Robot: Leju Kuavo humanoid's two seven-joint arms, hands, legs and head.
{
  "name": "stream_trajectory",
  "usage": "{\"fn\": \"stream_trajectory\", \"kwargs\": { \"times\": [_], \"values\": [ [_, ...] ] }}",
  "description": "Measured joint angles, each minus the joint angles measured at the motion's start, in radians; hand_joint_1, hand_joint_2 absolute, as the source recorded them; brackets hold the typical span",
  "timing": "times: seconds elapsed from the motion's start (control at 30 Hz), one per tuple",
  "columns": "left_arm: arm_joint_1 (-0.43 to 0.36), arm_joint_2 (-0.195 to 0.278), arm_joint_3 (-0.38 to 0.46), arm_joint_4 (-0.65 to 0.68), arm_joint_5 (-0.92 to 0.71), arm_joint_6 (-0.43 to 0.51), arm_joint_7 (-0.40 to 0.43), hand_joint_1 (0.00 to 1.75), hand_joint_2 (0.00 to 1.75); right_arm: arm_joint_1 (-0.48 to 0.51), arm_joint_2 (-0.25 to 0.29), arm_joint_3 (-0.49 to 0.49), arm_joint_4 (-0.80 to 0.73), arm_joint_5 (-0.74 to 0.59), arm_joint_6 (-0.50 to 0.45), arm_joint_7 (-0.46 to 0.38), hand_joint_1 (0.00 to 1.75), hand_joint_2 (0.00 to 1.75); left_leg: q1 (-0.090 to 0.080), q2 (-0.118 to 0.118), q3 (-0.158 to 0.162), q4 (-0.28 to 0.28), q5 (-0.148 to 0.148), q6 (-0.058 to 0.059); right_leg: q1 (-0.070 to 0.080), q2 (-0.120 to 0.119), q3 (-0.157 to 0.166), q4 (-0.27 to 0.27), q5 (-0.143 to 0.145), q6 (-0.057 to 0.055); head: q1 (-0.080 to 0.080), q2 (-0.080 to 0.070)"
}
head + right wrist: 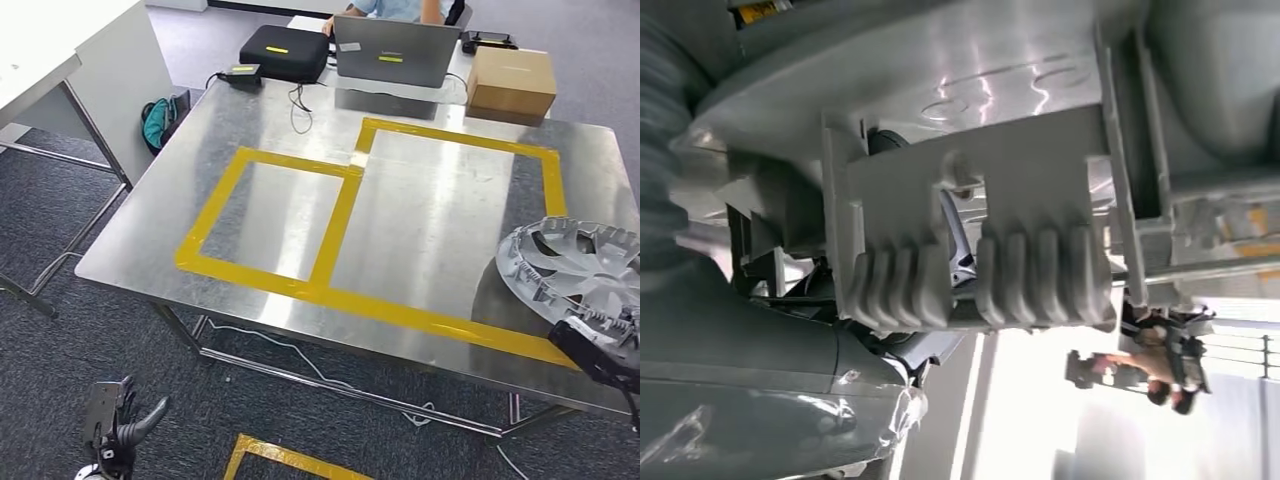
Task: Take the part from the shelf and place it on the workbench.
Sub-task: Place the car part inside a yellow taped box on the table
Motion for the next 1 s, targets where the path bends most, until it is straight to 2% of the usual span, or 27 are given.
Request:
{"fn": "stream_trajectory", "kwargs": {
  "times": [0.13, 0.3, 0.53, 0.73, 1.0],
  "values": [
    [-0.020, 0.009, -0.042, 0.023, 0.001, 0.008, 0.000, 0.00, 1.75, -0.136, -0.030, 0.138, 0.102, 0.063, 0.052, -0.046, 1.69, 1.75, 0.000, 0.001, 0.000, 0.000, 0.002, -0.001, 0.000, 0.002, -0.001, 0.000, 0.002, -0.001, 0.000, 0.000],
    [-0.049, 0.021, -0.093, 0.057, 0.009, 0.019, 0.000, 0.00, 1.75, -0.300, -0.037, 0.346, 0.186, 0.057, 0.117, -0.124, 1.69, 1.75, 0.001, 0.004, 0.000, 0.000, 0.004, -0.003, 0.001, 0.005, -0.003, 0.000, 0.004, -0.003, 0.000, 0.000],
    [-0.070, 0.032, -0.144, 0.097, 0.028, 0.032, -0.001, 0.00, 1.75, -0.436, -0.033, 0.588, 0.222, 0.006, 0.121, -0.183, 1.69, 1.75, 0.002, 0.004, 0.000, 0.000, 0.006, -0.003, 0.002, 0.004, -0.003, 0.000, 0.005, -0.004, -0.001, 0.000],
    [-0.075, 0.040, -0.167, 0.113, 0.041, 0.045, -0.002, 0.00, 1.75, -0.489, -0.031, 0.689, 0.230, -0.029, 0.121, -0.182, 1.69, 1.75, 0.002, 0.004, 0.000, 0.000, 0.006, -0.003, 0.002, 0.004, -0.003, 0.000, 0.005, -0.004, 0.000, 0.000],
    [-0.064, 0.054, -0.167, 0.118, 0.060, 0.046, -0.005, 0.00, 1.75, -0.506, -0.034, 0.719, 0.254, -0.028, 0.118, -0.116, 1.73, 1.75, 0.002, 0.004, 0.000, 0.000, 0.006, -0.003, 0.002, 0.004, -0.003, 0.000, 0.005, -0.003, -0.001, 0.000]
  ]
}}
